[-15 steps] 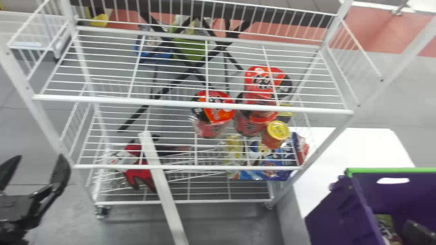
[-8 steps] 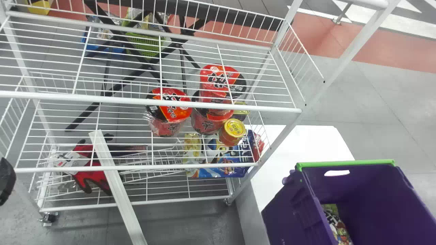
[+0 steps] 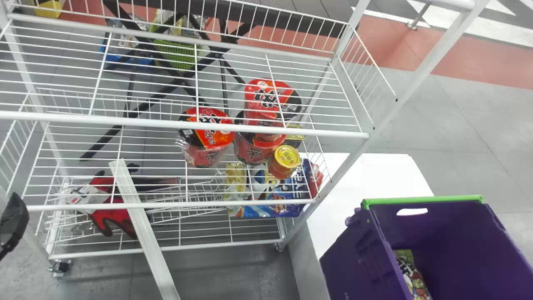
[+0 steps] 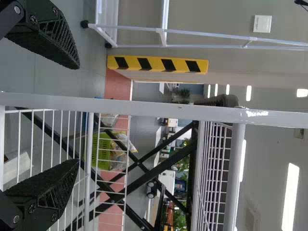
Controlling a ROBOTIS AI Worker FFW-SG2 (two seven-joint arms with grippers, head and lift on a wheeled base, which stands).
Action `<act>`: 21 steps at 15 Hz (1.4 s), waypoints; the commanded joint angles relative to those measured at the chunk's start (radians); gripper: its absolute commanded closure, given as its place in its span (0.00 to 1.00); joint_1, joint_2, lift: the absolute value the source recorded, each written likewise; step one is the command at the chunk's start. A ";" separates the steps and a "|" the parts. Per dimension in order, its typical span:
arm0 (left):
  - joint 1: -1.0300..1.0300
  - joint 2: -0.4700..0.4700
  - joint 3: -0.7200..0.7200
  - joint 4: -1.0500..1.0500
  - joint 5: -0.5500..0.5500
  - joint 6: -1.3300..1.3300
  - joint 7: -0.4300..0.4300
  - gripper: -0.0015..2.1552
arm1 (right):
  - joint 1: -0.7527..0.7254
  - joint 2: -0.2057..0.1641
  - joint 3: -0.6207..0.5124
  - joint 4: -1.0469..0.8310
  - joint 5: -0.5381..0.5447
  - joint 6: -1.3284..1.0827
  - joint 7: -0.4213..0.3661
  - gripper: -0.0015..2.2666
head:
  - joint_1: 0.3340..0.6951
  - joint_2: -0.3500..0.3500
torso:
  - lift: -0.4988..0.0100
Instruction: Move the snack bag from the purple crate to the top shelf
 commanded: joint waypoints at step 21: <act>0.018 0.007 0.001 0.001 -0.004 -0.015 0.003 0.06 | -0.029 0.009 0.407 0.576 0.212 -0.503 -0.047 0.07 | 1.00 0.00 | 0.09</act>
